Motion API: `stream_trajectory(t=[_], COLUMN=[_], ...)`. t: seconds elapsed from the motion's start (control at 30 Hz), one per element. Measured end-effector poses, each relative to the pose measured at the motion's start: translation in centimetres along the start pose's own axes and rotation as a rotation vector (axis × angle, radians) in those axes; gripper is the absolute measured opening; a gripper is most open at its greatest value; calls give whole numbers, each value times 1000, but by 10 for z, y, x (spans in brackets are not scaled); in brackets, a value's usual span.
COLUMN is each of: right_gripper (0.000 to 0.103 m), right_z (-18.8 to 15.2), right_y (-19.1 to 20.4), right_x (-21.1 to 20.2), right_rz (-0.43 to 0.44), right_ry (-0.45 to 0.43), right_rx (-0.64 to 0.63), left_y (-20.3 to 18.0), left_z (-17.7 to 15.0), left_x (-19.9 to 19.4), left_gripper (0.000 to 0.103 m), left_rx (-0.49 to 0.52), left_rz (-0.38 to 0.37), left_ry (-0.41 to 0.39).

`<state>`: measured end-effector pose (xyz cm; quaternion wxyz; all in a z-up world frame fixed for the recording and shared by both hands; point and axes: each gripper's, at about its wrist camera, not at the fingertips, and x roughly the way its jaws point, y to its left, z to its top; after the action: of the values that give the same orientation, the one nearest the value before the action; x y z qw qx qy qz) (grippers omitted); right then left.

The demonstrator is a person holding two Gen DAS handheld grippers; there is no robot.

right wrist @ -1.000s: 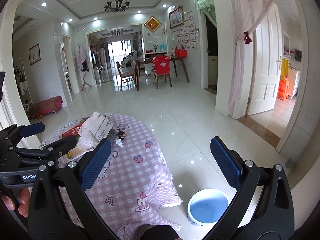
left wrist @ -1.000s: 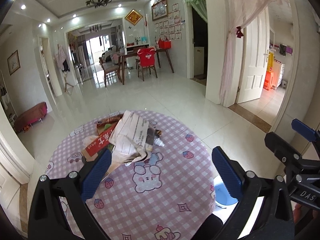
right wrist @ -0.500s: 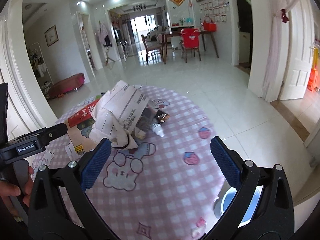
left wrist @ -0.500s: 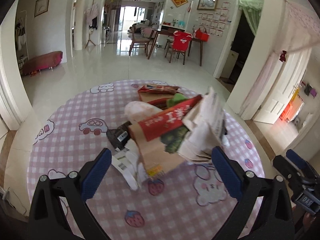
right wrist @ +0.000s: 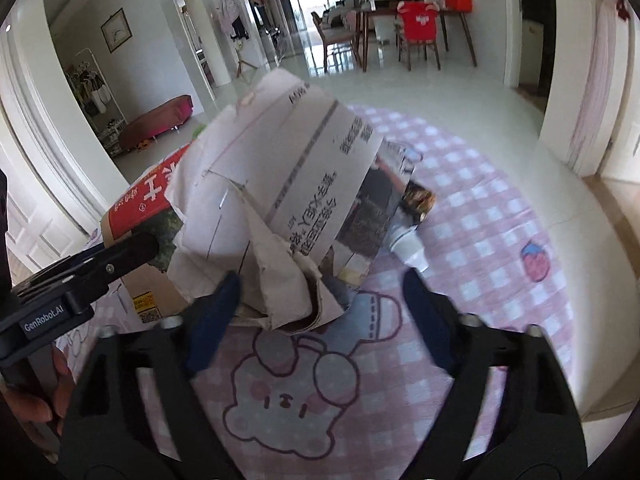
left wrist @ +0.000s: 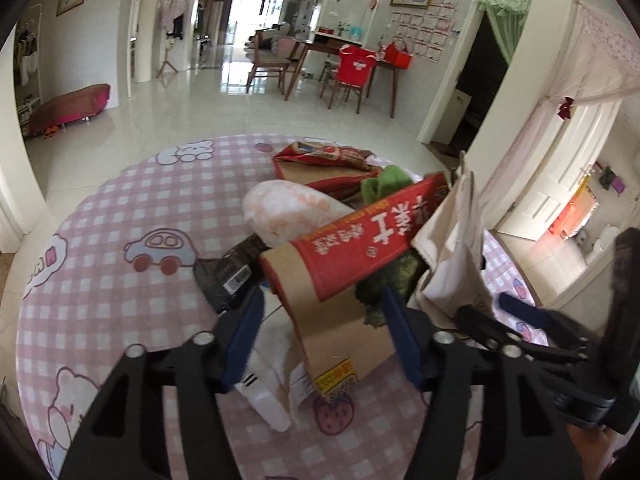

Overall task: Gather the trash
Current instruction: 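Reach the right tool to the folded newspaper and close on it, then grasp the red snack box with the left tool while right lifts newspaper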

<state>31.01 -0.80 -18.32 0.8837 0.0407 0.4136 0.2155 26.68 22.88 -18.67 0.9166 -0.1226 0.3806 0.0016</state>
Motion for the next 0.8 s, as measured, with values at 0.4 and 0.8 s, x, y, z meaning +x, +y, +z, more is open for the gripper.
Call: stream_trajectory(t=[0.4, 0.8], right_gripper=[22, 22], right_z=[-9, -21], right_y=[-15, -36], right_x=[-37, -110], right_rz=[112, 180], right_ry=[-57, -160], right_rx=[64, 122], left_y=[-13, -60], left_z=[-8, -29], left_x=[-45, -124], left_gripper=[10, 4], left_rx=[15, 75], left_rz=[-36, -69], left_ry=[-97, -221])
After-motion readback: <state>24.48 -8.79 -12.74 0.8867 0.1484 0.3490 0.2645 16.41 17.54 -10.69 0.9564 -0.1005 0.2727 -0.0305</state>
